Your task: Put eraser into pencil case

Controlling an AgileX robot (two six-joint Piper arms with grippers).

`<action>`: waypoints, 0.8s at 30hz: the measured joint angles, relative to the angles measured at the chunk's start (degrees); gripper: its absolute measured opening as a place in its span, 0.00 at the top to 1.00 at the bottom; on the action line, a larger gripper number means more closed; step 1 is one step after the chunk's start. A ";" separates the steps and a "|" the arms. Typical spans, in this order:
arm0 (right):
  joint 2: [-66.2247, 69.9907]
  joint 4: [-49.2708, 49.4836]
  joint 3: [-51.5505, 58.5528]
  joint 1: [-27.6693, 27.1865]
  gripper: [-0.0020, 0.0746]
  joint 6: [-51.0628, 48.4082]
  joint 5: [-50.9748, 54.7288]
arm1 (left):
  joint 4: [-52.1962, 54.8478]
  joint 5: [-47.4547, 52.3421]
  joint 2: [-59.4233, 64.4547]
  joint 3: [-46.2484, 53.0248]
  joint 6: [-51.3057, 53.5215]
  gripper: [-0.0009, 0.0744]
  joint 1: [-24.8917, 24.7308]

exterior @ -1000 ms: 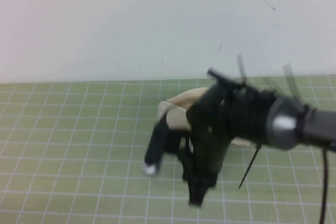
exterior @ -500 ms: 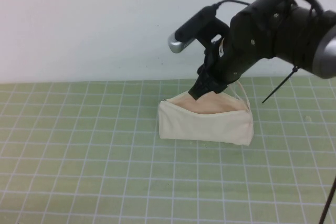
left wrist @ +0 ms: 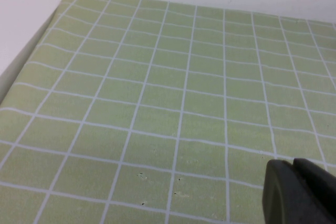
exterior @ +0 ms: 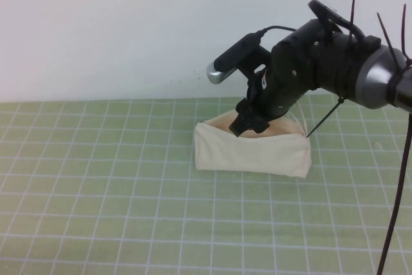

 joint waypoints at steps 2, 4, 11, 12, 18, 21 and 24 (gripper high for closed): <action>-0.22 0.08 0.00 0.00 0.51 0.55 0.41 | 0.00 0.00 0.00 0.00 0.00 0.99 0.00; -2.58 1.35 0.00 0.00 0.62 1.58 2.40 | -0.04 0.00 0.00 0.00 0.00 0.99 0.00; -18.48 8.12 7.50 0.00 0.95 2.19 0.74 | -0.04 0.00 0.00 0.00 0.00 0.99 0.00; -21.58 8.38 10.30 0.11 0.96 2.19 -0.92 | -0.04 0.00 0.00 0.00 0.00 0.99 0.00; -41.34 8.85 29.82 0.78 0.97 2.19 -6.89 | -0.04 0.00 0.00 0.00 0.00 0.99 0.00; -48.18 8.85 36.41 0.92 0.97 2.19 -4.69 | -0.04 0.00 0.00 0.00 0.00 0.99 0.00; -55.84 8.85 43.45 0.92 0.97 2.19 -5.36 | -0.04 0.00 0.00 0.00 0.00 0.99 0.00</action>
